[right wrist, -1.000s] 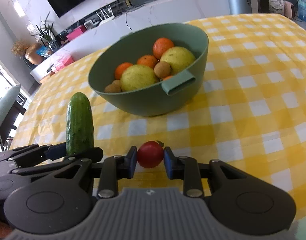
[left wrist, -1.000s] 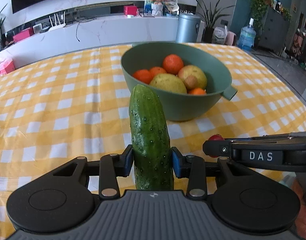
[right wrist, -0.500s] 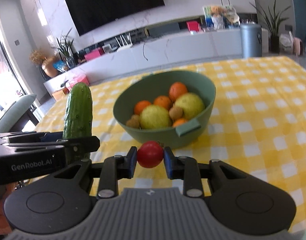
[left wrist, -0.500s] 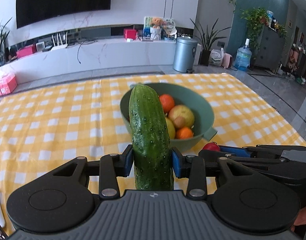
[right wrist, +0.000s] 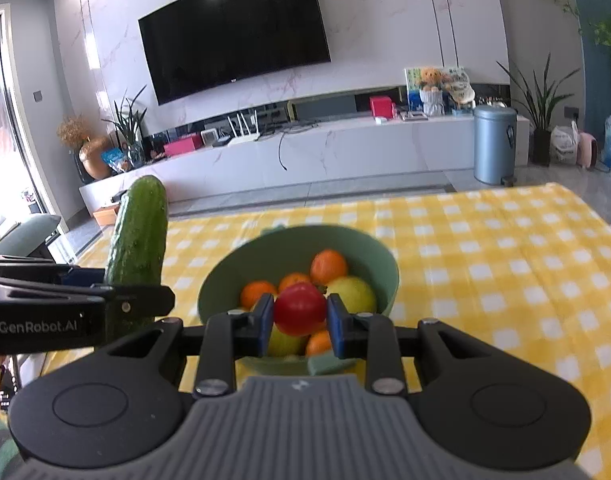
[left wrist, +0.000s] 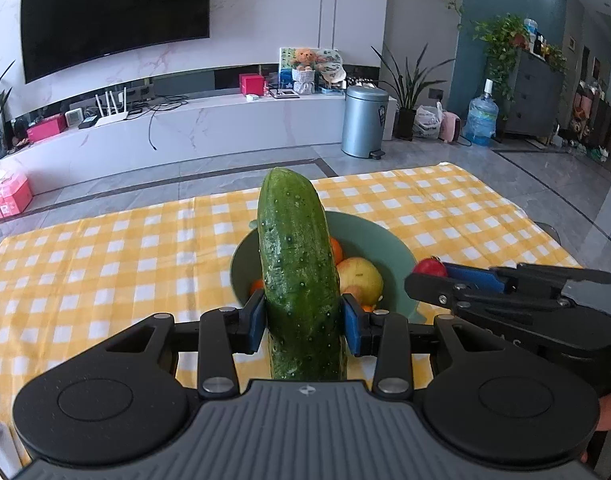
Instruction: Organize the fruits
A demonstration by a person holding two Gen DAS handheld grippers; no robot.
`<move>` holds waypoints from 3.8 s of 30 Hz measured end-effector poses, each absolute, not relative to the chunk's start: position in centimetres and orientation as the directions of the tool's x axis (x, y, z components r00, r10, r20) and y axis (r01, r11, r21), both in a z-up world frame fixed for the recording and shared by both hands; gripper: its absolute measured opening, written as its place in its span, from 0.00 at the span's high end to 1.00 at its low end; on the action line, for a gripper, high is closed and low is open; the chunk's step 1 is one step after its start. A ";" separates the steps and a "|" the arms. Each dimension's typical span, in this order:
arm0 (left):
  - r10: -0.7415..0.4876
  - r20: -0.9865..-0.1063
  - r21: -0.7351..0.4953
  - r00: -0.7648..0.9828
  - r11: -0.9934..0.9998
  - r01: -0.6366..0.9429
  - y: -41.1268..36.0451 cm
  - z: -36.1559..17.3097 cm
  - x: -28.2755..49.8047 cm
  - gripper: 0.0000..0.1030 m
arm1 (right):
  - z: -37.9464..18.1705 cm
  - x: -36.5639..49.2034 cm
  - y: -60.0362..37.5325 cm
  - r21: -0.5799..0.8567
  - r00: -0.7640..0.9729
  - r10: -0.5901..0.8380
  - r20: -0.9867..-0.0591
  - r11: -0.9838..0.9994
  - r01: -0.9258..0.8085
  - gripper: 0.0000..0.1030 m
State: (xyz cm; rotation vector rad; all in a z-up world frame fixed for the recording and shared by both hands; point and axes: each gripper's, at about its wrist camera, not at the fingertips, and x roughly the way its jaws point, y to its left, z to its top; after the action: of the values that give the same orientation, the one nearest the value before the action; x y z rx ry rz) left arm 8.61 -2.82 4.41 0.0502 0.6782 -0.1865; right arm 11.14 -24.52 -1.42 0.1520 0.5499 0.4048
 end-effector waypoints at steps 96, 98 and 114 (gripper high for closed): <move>-0.078 -0.600 -0.044 0.796 0.997 0.065 1.1 1.2 10.7 0.34 | -6.8 21.8 -19.1 0.131 0.740 0.423 -0.522 0.898 -0.421 0.47; -0.080 -0.590 -0.040 0.803 0.997 0.070 0.9 1.6 10.1 0.34 | -6.3 20.9 -19.6 0.144 0.754 0.422 -0.504 0.901 -0.409 0.40; -0.015 -0.472 0.037 0.881 0.999 0.036 -0.7 3.9 3.5 0.26 | -2.5 9.3 -24.7 0.185 0.837 0.364 -0.409 0.931 -0.315 0.18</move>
State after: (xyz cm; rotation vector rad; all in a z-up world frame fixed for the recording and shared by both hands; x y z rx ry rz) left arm 3.54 -0.75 3.94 0.0450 0.4912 -0.0267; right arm 9.30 -24.75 -2.54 0.1117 0.4543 0.3597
